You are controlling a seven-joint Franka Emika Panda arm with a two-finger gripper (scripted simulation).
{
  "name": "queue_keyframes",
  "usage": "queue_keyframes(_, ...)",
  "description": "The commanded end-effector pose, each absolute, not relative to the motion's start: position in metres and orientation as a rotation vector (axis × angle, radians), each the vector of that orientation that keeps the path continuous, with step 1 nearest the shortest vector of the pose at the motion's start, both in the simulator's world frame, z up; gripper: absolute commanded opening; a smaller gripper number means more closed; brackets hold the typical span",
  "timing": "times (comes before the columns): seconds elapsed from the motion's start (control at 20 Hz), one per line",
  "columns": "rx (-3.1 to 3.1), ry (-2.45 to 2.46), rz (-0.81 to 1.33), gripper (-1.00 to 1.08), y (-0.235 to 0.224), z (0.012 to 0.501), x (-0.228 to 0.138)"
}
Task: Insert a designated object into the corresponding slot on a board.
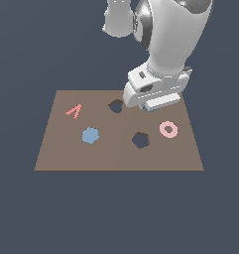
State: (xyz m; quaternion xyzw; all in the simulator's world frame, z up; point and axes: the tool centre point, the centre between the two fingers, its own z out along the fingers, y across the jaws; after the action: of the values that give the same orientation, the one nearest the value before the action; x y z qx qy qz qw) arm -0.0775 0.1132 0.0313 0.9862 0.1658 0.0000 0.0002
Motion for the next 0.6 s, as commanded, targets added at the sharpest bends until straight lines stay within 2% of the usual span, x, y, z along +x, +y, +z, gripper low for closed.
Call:
queue_keyframes(0.0,3.114,0.411,0.001,-1.00,0.113,0.032,-0.073)
queue_keyframes(0.55,3.129,-0.282,0.002,-1.00,0.103,0.033,-0.049)
